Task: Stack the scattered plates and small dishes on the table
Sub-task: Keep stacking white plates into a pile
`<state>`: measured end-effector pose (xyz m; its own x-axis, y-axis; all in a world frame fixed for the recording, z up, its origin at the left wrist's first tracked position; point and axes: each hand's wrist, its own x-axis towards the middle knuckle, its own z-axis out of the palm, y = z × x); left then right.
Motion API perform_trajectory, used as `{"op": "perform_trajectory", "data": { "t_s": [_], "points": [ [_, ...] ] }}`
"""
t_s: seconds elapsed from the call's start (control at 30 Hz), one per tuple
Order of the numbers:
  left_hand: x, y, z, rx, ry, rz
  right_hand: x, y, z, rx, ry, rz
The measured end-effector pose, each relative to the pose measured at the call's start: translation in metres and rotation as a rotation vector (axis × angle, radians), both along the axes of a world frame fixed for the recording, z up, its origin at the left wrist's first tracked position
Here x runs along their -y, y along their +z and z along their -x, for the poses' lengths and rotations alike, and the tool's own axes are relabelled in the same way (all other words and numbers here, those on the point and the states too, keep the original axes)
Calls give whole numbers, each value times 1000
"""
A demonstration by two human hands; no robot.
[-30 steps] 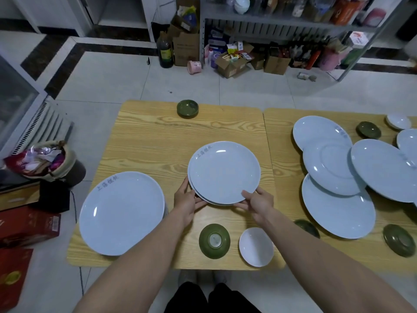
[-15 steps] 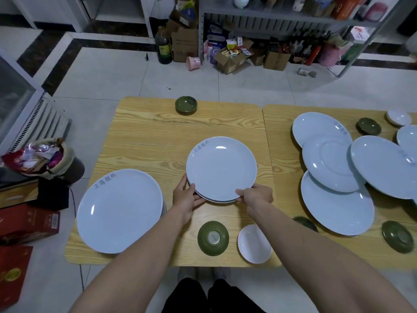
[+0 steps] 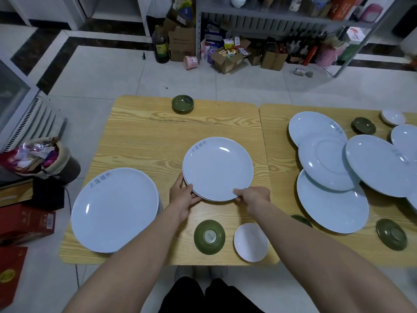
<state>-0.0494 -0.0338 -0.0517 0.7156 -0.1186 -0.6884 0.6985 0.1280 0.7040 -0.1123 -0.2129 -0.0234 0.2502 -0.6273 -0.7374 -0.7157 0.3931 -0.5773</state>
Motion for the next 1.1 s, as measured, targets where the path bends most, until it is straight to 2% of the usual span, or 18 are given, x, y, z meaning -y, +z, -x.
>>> {"op": "perform_trajectory", "data": {
  "t_s": [0.1,0.13,0.17,0.23,0.27,0.37,0.47,0.57,0.7,1.1],
  "points": [
    [1,6,0,49,-68,-85,4,2,1,-22,56,-3],
    [1,11,0,127,-152,-218,4,4,2,-47,111,51],
    [0,15,0,242,-279,-432,3,9,3,-77,205,143],
    [-2,24,-2,491,-570,-871,1,22,6,-101,493,382],
    [-1,30,-2,582,-697,-988,0,29,7,-102,668,511],
    [9,60,-6,829,-1022,-1179,3,49,5,-223,1172,829],
    [20,89,-9,939,-1155,-1283,8,71,5,-391,1383,981],
    [30,114,-12,1049,-1164,-1332,14,92,10,-417,1386,1089],
    [52,143,-8,1216,-1170,-1328,24,118,23,-458,1284,1174],
    [174,176,69,1491,-1199,-1154,113,158,124,-509,966,1169]
  ]
}}
